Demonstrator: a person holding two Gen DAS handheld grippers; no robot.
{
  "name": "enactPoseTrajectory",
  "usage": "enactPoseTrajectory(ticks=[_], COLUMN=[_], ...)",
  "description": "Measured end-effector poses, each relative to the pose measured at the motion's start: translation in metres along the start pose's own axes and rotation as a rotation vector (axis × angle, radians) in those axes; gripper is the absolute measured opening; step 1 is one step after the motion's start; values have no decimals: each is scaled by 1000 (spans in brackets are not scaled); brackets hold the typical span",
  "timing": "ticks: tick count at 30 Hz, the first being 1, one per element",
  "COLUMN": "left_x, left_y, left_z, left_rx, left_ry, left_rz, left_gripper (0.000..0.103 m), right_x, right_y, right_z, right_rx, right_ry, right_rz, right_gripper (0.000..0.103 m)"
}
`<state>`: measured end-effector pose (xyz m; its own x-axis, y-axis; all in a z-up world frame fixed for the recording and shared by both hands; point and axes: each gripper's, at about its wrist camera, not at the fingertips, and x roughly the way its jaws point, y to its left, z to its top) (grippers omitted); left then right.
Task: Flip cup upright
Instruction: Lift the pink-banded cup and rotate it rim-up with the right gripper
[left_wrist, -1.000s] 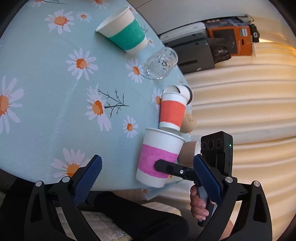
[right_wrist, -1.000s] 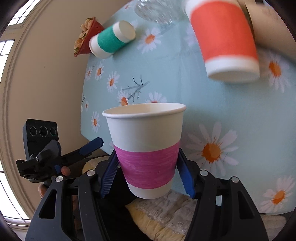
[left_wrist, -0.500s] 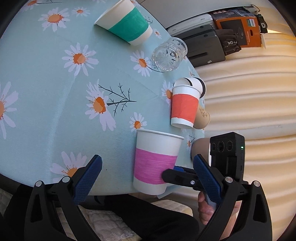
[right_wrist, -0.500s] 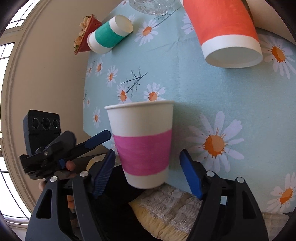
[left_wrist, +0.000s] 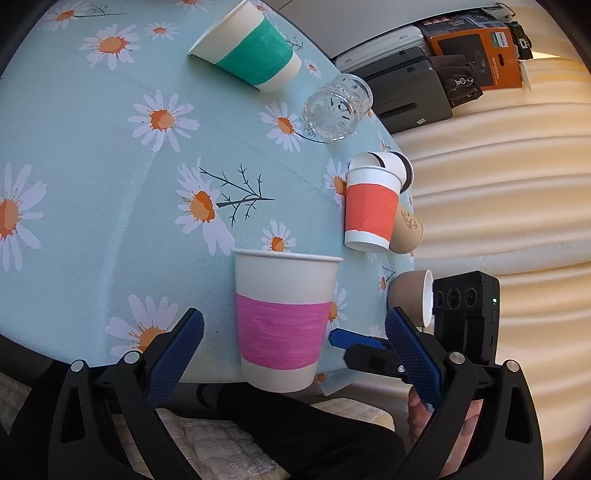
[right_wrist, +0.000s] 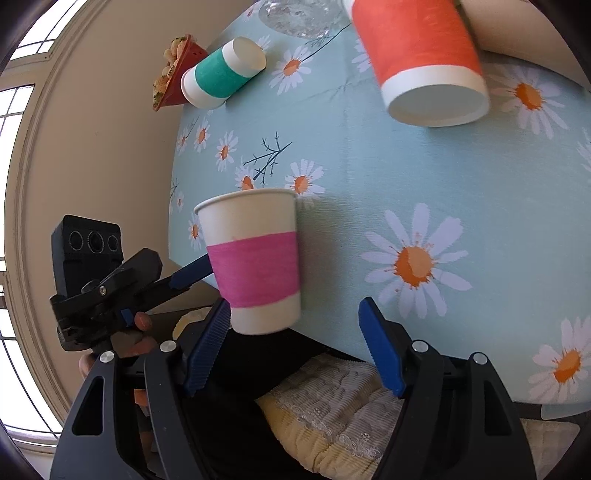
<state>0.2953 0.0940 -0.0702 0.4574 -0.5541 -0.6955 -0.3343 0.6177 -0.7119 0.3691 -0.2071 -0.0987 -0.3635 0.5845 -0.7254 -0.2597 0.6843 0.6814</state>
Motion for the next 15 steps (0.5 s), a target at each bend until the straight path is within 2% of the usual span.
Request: enactPoseTrajectory(ticks=[11,15], left_x=[14,18], left_y=[-6,-11], left_z=[3,4], left_rx=[23,45], left_ry=[4,0], left_rz=[90,147], left_gripper=[95,95], right_x=[-43,-53], right_y=[-15,-19], right_z=[-34,-46], right_rx=[40,53], right_ry=[-85,-111], right_rz=[56,92], right_gripper=[72,72])
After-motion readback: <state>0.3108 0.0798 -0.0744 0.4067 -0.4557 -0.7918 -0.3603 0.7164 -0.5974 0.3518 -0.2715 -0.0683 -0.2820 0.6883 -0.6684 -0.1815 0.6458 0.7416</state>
